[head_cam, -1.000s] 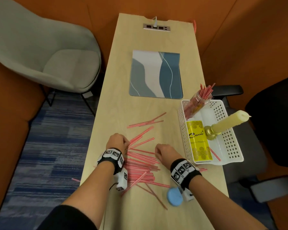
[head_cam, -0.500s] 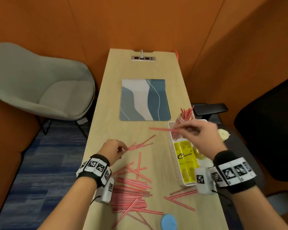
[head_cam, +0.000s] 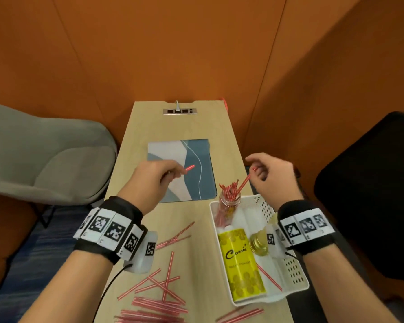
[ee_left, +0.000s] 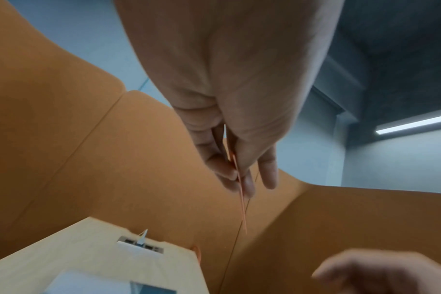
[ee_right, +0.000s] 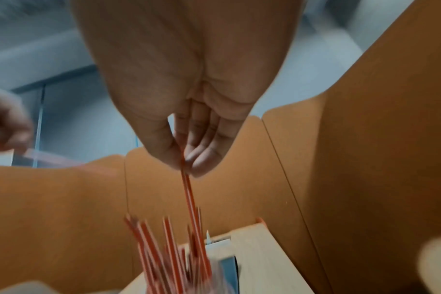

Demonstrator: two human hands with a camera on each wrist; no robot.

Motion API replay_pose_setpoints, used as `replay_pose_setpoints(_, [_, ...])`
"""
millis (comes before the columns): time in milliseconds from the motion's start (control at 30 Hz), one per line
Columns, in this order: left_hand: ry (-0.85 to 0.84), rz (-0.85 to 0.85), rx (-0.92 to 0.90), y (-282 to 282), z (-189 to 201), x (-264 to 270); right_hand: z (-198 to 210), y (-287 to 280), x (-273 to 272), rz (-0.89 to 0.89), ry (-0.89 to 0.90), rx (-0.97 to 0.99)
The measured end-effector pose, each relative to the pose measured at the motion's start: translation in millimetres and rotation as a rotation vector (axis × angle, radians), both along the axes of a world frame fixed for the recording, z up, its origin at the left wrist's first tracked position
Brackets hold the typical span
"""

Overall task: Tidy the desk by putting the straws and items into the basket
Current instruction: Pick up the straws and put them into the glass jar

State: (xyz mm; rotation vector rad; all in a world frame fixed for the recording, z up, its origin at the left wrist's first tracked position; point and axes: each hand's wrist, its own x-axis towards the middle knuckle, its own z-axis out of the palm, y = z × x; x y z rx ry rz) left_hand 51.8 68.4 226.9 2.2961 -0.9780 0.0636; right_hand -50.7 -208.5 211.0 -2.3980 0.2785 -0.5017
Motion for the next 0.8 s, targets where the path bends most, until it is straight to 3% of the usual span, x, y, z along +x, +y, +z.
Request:
replay_pose_setpoints(133, [-0.073, -0.094, 0.001, -34.9, 33.5, 10.8, -34.9, 0.7, 7.8, 0.067, 0.158, 0.019])
replay_pose_setpoints(300, [-0.038, -0.163, 0.132, -77.4, 47.6, 23.5, -42.1, -3.6, -18.4, -0.098, 0.024, 0.225])
replay_pose_setpoints(367, [-0.007, -0.209, 0.177, -96.4, 47.2, 27.6, -47.5, 5.6, -39.4, -0.087, 0.033, 0.288])
replay_pose_setpoints(533, [0.050, -0.310, 0.362, -140.3, 34.6, 29.9, -91.9, 49.9, -83.8, 0.087, 0.205, 0.472])
replay_pose_setpoints(667, [0.012, -0.352, 0.505, -169.0, 12.9, 27.3, -131.7, 95.8, -104.5, 0.309, 0.433, 0.443])
replay_pose_setpoints(800, [-0.044, -0.352, 0.539, -179.8, -21.6, 17.8, -160.5, 128.5, -117.6, 0.461, 0.601, 0.274])
